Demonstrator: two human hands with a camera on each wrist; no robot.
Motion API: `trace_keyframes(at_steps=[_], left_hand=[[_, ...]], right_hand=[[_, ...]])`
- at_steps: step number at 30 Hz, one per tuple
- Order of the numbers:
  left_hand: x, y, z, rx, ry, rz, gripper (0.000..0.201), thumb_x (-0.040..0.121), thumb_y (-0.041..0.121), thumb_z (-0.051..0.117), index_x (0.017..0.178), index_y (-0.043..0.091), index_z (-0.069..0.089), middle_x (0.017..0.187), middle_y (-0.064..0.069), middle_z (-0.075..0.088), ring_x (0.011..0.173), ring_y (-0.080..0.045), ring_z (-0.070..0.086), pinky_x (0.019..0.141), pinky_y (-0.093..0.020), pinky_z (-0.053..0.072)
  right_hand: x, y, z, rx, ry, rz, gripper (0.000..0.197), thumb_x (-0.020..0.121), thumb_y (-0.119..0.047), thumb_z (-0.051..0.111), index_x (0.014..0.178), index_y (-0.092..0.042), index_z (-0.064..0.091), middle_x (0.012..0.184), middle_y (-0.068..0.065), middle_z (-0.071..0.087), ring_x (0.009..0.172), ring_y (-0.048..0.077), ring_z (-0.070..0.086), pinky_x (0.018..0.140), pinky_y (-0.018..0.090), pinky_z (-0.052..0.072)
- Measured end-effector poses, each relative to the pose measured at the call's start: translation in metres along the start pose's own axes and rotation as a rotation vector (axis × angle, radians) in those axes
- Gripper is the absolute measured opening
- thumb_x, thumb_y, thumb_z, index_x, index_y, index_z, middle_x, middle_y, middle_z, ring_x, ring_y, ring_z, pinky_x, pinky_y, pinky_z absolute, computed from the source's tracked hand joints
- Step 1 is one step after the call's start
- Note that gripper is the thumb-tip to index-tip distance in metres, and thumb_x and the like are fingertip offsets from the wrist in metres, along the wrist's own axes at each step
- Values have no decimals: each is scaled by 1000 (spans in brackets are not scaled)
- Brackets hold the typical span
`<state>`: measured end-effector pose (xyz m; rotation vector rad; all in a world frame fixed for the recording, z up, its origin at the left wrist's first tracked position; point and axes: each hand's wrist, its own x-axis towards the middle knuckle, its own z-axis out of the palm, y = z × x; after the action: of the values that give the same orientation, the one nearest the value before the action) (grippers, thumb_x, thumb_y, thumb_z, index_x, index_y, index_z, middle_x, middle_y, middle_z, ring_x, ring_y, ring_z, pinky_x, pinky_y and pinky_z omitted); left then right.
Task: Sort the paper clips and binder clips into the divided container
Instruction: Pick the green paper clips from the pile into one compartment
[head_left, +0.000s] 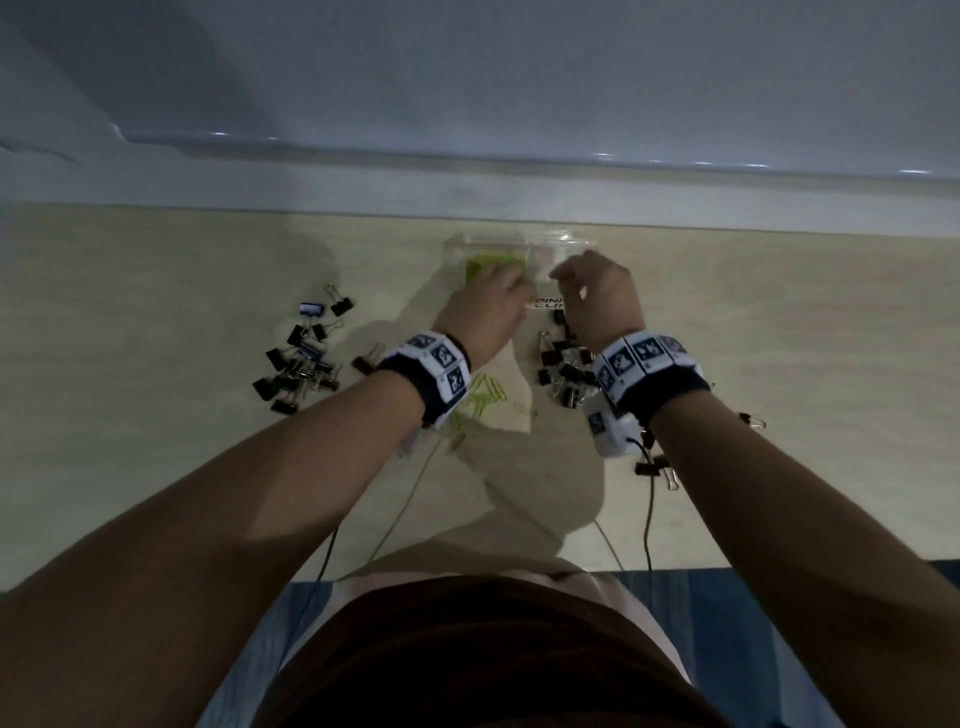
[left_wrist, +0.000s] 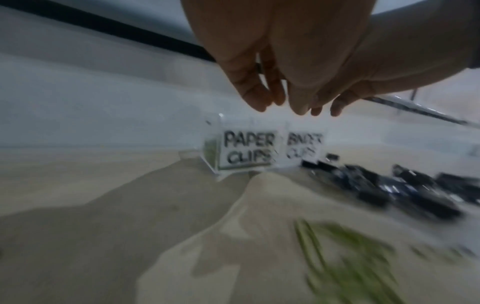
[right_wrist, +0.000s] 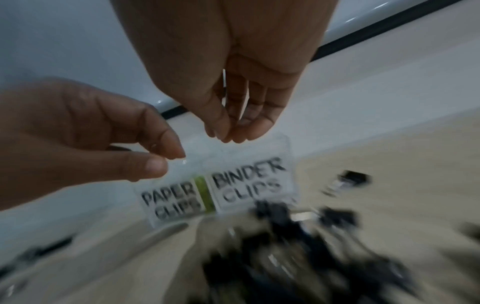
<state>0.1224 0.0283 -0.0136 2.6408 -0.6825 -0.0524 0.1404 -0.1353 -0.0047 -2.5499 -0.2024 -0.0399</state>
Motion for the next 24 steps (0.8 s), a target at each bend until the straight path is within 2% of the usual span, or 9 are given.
trace_keyframes(at_steps=[2,4,8,12,16,18,21,22,24], left_hand=[[-11,10,23,14,-152,187,27,84,4,58,111,5,63,115,-13,60,108,-31,50,84,-43,50],[-18,16,41,15,-277,267,33,85,5,57,117,7,61,121,-12,60,112,-32,49,89,-45,47],[-26,9,47,58,-390,195,43,94,16,47,136,16,45,148,-2,36,133,-27,33,107,-44,33],[-31,-12,38,91,-383,155,45,95,15,43,140,11,38,154,-3,26,138,-26,28,112,-41,27],[-38,-10,33,85,-344,107,40,94,16,46,133,9,47,152,-6,28,138,-27,25,113,-41,24],[-40,0,34,82,-325,103,38,93,18,47,131,10,50,148,-6,33,134,-27,27,110,-42,28],[-40,19,40,91,-330,135,37,93,20,49,129,11,51,138,-7,41,128,-29,31,101,-43,35],[-40,23,41,91,-331,130,37,93,21,49,128,11,52,135,-7,43,126,-29,33,99,-43,35],[-42,23,40,67,-294,64,36,92,21,51,126,10,54,129,-9,47,121,-29,37,97,-43,38]], right_hand=[[-30,19,0,-37,-70,20,14,84,-2,55,83,-7,68,84,11,67,72,27,62,65,34,53],[-58,32,3,-66,-170,38,9,80,-6,60,83,-8,68,84,11,64,75,30,60,65,34,51],[-95,46,11,-80,-217,-19,22,76,-4,66,95,-11,72,99,11,66,86,35,56,74,40,51],[-111,55,10,-78,-151,10,18,78,-5,65,93,-9,73,100,4,67,91,28,59,73,40,55],[-120,62,2,-63,-100,18,14,77,-5,67,88,-10,74,98,2,70,86,19,65,74,33,57],[-120,61,1,-58,-60,25,10,77,-7,69,85,-9,74,93,3,69,81,21,65,69,31,56],[-111,47,2,-119,-25,-17,9,80,-11,65,75,-8,71,85,7,65,76,28,55,64,39,52],[-107,39,4,-151,-44,-9,14,83,-16,61,76,-9,71,87,7,64,78,28,53,67,42,51],[-98,20,9,-243,-151,71,25,87,-28,52,84,-13,71,95,4,62,89,26,51,80,45,46]])
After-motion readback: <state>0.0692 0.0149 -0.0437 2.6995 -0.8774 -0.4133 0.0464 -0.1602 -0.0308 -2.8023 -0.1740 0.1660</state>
